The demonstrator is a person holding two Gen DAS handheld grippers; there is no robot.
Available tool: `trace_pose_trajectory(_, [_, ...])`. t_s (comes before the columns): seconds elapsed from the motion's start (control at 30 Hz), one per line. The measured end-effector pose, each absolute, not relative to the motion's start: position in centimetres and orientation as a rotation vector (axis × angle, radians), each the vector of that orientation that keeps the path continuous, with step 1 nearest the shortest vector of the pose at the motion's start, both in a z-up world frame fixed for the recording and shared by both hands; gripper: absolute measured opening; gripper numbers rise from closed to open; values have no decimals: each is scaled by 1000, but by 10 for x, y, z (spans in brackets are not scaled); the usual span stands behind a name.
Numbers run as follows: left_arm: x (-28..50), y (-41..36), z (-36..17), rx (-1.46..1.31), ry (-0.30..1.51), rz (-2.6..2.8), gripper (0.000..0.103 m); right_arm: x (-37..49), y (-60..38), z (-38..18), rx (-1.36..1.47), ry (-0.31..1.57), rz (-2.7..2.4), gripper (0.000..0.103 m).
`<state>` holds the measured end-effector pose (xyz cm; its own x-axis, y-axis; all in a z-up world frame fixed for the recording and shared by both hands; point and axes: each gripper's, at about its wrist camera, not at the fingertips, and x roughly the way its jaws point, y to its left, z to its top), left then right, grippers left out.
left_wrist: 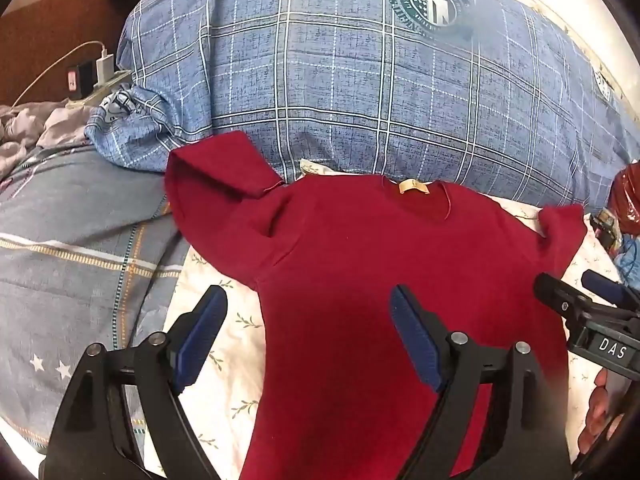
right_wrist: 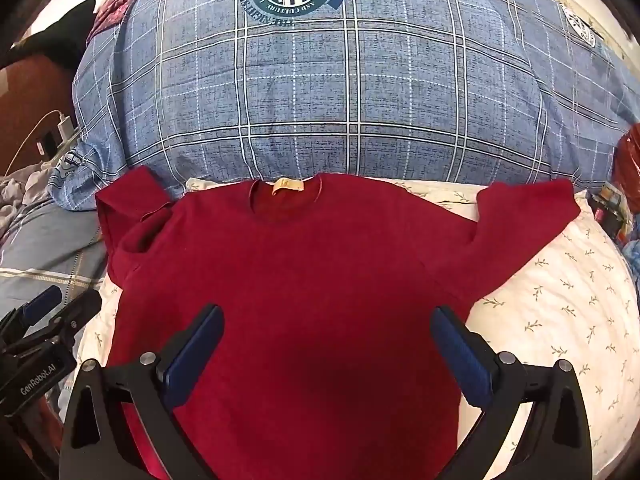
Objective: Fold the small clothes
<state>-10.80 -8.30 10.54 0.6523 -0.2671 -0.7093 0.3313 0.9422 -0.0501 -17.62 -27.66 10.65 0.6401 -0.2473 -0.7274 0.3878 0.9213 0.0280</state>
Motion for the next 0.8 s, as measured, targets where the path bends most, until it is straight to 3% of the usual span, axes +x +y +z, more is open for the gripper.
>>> trace_pose_trajectory(0.8, [-71, -86, 77, 68, 824, -323, 84, -126, -262, 81, 215, 850, -348, 102])
